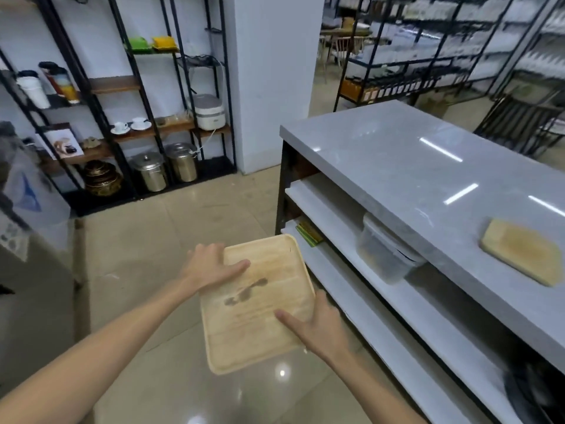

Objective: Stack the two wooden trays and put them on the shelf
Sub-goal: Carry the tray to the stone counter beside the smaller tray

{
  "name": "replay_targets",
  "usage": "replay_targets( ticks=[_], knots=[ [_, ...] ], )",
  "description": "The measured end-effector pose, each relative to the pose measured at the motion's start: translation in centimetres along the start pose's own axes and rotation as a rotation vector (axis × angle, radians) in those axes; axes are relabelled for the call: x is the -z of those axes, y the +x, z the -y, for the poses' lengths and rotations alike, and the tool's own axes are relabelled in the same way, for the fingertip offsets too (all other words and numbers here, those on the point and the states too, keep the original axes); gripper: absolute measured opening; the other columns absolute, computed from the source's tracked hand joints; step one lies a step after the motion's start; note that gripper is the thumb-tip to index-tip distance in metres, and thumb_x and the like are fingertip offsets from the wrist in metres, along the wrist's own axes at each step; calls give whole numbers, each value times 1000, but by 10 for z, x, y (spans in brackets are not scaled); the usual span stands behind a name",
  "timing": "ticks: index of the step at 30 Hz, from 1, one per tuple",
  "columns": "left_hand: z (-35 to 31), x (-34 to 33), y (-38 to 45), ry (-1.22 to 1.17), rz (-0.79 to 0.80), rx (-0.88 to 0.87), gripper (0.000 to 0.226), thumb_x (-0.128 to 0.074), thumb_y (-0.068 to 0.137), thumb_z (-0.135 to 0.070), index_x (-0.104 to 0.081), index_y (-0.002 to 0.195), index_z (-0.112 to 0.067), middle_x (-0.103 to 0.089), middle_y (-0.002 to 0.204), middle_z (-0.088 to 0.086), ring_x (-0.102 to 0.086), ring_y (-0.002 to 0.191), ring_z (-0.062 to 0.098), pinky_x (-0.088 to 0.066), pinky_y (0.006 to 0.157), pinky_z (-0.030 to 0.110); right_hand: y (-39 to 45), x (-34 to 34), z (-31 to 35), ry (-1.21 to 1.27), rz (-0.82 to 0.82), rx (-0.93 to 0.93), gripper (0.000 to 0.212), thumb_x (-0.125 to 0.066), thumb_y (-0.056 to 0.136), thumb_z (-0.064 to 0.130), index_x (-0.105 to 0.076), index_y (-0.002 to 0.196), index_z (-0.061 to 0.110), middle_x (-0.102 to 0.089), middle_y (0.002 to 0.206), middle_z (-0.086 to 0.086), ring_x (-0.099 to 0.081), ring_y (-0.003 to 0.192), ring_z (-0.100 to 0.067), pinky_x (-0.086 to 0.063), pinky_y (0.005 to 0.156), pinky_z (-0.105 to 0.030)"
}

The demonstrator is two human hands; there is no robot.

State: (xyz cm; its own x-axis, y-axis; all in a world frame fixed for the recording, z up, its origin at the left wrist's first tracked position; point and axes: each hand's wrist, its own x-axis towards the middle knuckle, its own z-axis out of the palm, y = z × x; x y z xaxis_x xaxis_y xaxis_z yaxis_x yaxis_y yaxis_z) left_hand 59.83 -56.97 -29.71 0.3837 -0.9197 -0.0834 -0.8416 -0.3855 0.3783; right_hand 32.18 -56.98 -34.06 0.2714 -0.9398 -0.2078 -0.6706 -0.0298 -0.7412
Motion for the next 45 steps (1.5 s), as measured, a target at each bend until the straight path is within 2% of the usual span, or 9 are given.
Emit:
replay_targets(
  ticks=[4,9,13,17,21,26,31,36,45],
  knots=[
    [-58,-16,40,-19,23,-75,62,-52,65,-85,-60,70,-24,-59,63,-9,-59,68,21,-46,63,34,27,41,-26,-9,-60,-66,88,-73,57,85,-50,114,22,-68,108,4,-68,99,-18,-56,76,-32],
    [-117,-35,83,-14,38,-192,65,-50,64,-84,-63,73,-21,-66,67,-2,-63,69,22,-55,68,38,50,83,-50,43,-133,-103,78,-72,57,87,-47,104,30,-61,90,21,-55,71,9,-42,50,-11],
    [-167,-54,129,-22,42,-323,58,-52,68,-81,-58,70,-24,-61,61,-8,-56,61,8,-37,54,31,76,112,-70,89,-216,-158,78,-74,57,85,-44,108,34,-59,94,22,-57,80,4,-41,59,-11],
    [-220,-74,181,-4,32,-443,56,-53,73,-80,-53,67,-24,-59,59,-8,-55,57,8,-38,50,29,105,142,-86,152,-285,-215,78,-75,59,80,-42,111,34,-59,95,24,-57,79,11,-46,54,-11],
    [-280,-98,241,25,29,-558,59,-47,72,-86,-46,65,-28,-54,59,-12,-51,56,7,-34,48,28,150,175,-106,140,-360,-307,80,-72,60,82,-45,111,26,-63,104,12,-63,89,-9,-46,63,-21],
    [-358,-126,323,28,143,-717,68,-40,71,-91,-58,87,-26,-63,77,-10,-62,73,17,-44,55,31,208,217,-124,148,-469,-408,73,-78,68,73,-44,109,24,-59,94,19,-57,76,4,-44,52,-15],
    [-432,-154,388,89,230,-829,71,-42,70,-89,-58,98,-26,-65,89,-4,-65,86,24,-45,62,34,259,248,-142,208,-561,-565,76,-76,65,75,-47,110,23,-65,101,9,-67,89,-13,-61,73,-38],
    [-497,-185,431,117,305,-963,64,-51,74,-81,-57,102,-23,-70,103,3,-66,98,29,-47,69,36,296,264,-152,190,-699,-682,80,-77,69,73,-54,118,14,-63,116,-3,-68,103,-23,-59,84,-46],
    [-569,-219,463,56,442,-1061,66,-58,77,-73,-50,116,-20,-60,120,7,-56,114,31,-45,80,39,336,279,-154,111,-792,-887,83,-65,74,80,-45,121,15,-40,110,4,-61,107,-28,-44,77,-37]
  ],
)
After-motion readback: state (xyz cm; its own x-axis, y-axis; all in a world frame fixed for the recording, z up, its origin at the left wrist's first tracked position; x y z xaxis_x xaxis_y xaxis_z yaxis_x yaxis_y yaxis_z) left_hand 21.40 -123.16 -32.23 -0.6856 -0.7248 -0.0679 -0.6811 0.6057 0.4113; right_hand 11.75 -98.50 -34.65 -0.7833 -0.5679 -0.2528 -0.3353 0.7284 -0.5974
